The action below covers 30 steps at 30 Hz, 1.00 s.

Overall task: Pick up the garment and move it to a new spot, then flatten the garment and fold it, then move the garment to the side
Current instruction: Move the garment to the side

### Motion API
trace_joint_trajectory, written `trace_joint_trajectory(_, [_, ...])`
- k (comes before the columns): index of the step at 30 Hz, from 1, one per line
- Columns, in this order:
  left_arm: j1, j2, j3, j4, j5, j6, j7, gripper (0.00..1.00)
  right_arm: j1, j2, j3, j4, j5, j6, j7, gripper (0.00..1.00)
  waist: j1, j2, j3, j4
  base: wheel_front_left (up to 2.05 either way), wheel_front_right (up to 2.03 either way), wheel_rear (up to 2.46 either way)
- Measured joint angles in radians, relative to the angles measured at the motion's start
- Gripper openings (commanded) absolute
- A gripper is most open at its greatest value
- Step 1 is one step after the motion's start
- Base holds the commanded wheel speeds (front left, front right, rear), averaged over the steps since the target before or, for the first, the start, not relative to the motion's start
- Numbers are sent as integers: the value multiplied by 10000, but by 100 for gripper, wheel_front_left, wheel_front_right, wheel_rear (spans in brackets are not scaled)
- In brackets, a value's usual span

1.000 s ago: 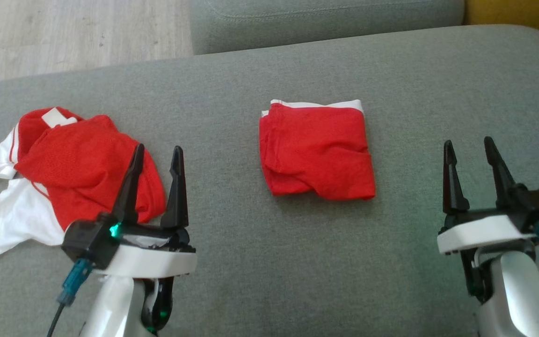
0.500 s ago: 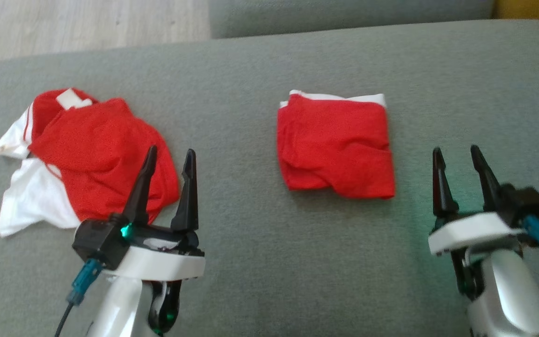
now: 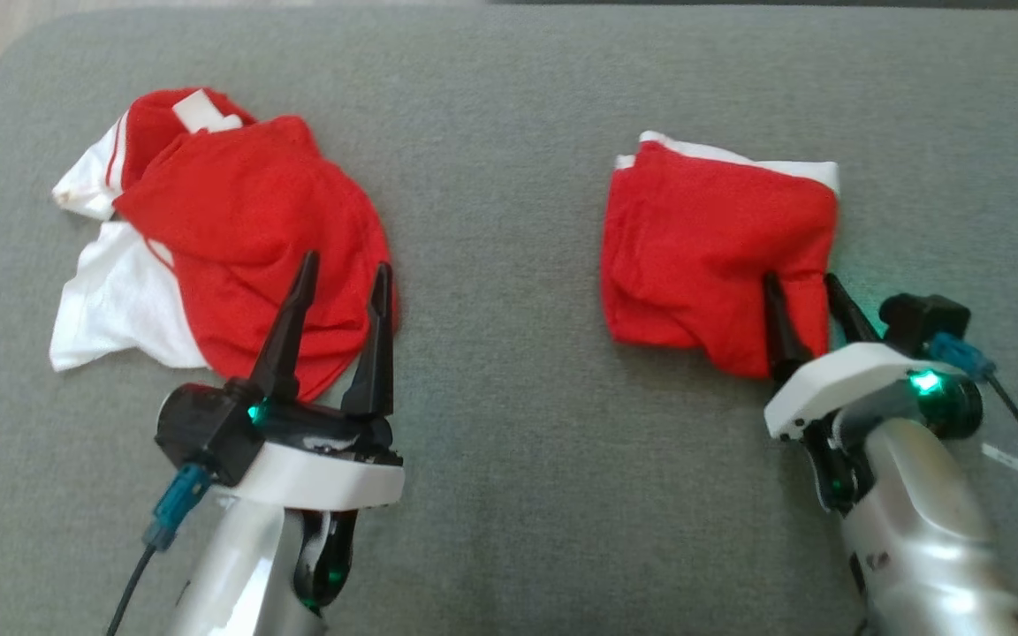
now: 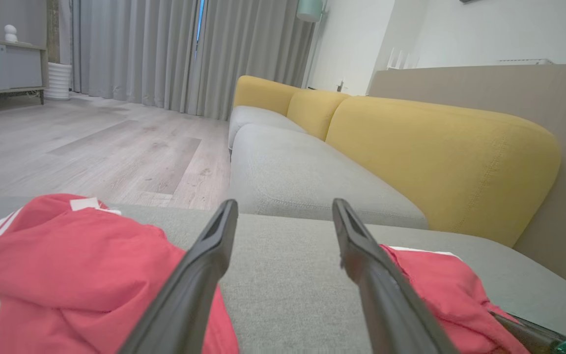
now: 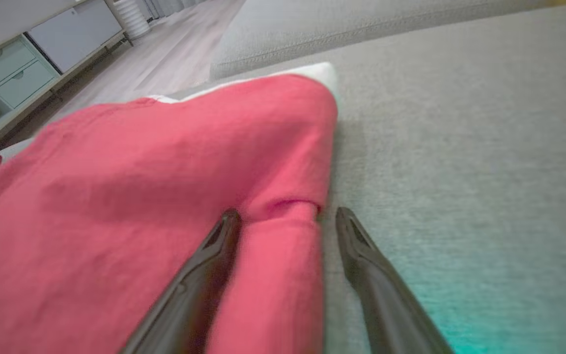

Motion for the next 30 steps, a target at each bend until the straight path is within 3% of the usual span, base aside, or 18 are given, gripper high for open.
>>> trace_joint_trajectory(6, [-143, 0, -42, 35, -71, 0, 0, 100, -1034, -111, 395, 1191, 84, 0, -439, 100, 0, 0, 253, 155, 0, 0, 0])
trace_joint_trajectory(8, [-145, 0, -40, 36, -69, 0, 0, 100, -1215, -123, 529, 1513, -12, 0, -606, 73, -1, 0, 273, 129, 0, 0, 0])
trace_joint_trajectory(9, [-148, 0, -38, 38, -69, 0, 0, 100, -1298, -125, 579, 1653, -159, 0, -692, 0, 0, 0, 277, 102, 0, 0, 0])
trace_joint_trajectory(19, [-314, -2, -46, -104, -69, 0, 0, 100, -1520, -290, 245, 1655, -2782, 0, -943, 0, 0, 0, 1, -461, 0, 0, 0])
trace_joint_trajectory(25, [-322, -2, -364, -201, -169, 13, 0, 100, -1516, -1197, 464, 957, -3317, 0, -951, 0, -1, 0, -177, -891, 0, 0, 0])
trace_joint_trajectory(26, [-357, -2, -546, -276, -251, 19, 0, 100, -1513, -1722, 788, 809, -3325, 0, -894, 0, -1, 0, -210, -1073, 0, 0, 0])
trace_joint_trajectory(27, [-357, -2, -546, -276, -251, 19, 0, 100, -1513, -1722, 788, 809, -3325, 0, -894, 0, -1, 0, -210, -1073, 0, 0, 0])
trace_joint_trajectory(30, [-543, -2, -750, -343, -251, 44, 0, 100, -1513, -2558, 1344, 593, -3049, 0, -514, 0, -1, 0, -187, -1300, 0, 0, 0])
